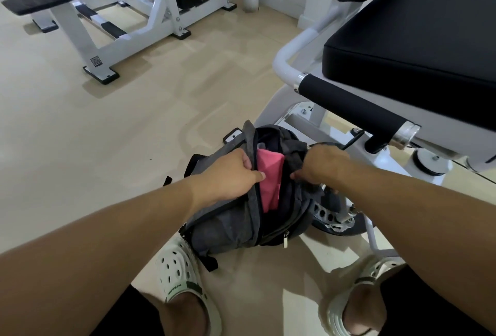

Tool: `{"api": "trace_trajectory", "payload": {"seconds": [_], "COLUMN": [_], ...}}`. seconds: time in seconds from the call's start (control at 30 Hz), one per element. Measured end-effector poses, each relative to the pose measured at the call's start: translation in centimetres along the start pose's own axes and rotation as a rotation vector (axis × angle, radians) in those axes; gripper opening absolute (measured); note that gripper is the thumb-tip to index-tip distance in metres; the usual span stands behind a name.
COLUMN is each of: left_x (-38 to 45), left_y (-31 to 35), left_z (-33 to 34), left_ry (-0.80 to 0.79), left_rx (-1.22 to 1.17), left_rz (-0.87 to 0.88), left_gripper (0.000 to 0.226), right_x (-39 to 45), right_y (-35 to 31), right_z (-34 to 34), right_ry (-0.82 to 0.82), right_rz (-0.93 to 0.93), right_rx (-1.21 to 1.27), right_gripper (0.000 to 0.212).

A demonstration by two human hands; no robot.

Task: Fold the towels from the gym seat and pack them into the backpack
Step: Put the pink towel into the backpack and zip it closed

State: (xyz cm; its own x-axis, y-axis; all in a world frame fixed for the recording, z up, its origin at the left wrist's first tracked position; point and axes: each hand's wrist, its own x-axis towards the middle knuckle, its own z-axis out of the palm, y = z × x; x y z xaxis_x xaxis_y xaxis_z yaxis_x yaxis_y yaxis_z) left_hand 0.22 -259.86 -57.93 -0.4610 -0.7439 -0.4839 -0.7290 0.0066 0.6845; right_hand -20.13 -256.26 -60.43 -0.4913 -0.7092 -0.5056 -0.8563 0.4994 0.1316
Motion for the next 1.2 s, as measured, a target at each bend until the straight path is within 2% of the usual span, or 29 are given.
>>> {"api": "trace_trajectory", "payload": {"seconds": [0.1,0.27,0.4,0.53,0.67,0.8,0.93,1.0,1.07,1.2], "left_x": [-0.2,-0.6,-0.5,-0.3,0.1,0.5,0.4,0.2,0.2,0.8], "left_y": [0.5,1.5,1.8,1.8,2.1,1.6,0.7,0.5,0.1,-1.3], "left_z": [0.2,0.4,0.3,0.2,-1.0,-2.3,-3.1,-3.6,-4.1,-3.8], "left_ry": [-0.006,-0.036,-0.038,-0.072,-0.035,0.001,-0.066,-0.1,-0.069,0.023], "left_rx": [0.033,0.093,0.107,0.122,0.134,0.061,0.089,0.096,0.046,-0.183], "left_rz": [0.01,0.024,0.02,0.004,-0.035,-0.131,-0.314,-0.37,-0.393,-0.408], "left_gripper": [0.031,0.022,0.021,0.021,0.03,0.037,0.08,0.087,0.078,0.046], "right_x": [-0.5,-0.7,-0.3,-0.5,-2.0,-4.2,-6.4,-6.9,-6.9,-6.1], "right_y": [0.7,1.1,1.7,0.8,-0.7,-2.3,-4.1,-4.7,-5.2,-6.3], "right_z": [1.1,2.4,3.4,4.3,3.9,3.8,2.3,0.9,-0.3,-1.0], "right_ry": [-0.16,-0.139,-0.253,-0.084,0.035,0.092,0.181,0.271,0.324,0.307], "right_rz": [-0.001,-0.011,0.052,-0.013,-0.142,-0.241,-0.453,-0.59,-0.692,-0.756], "right_rx": [-0.017,0.115,0.529,0.732,0.72,0.75,0.639,0.554,0.463,0.316], "right_gripper": [0.064,0.043,0.036,0.019,0.022,0.015,0.013,0.011,0.01,0.01]}}
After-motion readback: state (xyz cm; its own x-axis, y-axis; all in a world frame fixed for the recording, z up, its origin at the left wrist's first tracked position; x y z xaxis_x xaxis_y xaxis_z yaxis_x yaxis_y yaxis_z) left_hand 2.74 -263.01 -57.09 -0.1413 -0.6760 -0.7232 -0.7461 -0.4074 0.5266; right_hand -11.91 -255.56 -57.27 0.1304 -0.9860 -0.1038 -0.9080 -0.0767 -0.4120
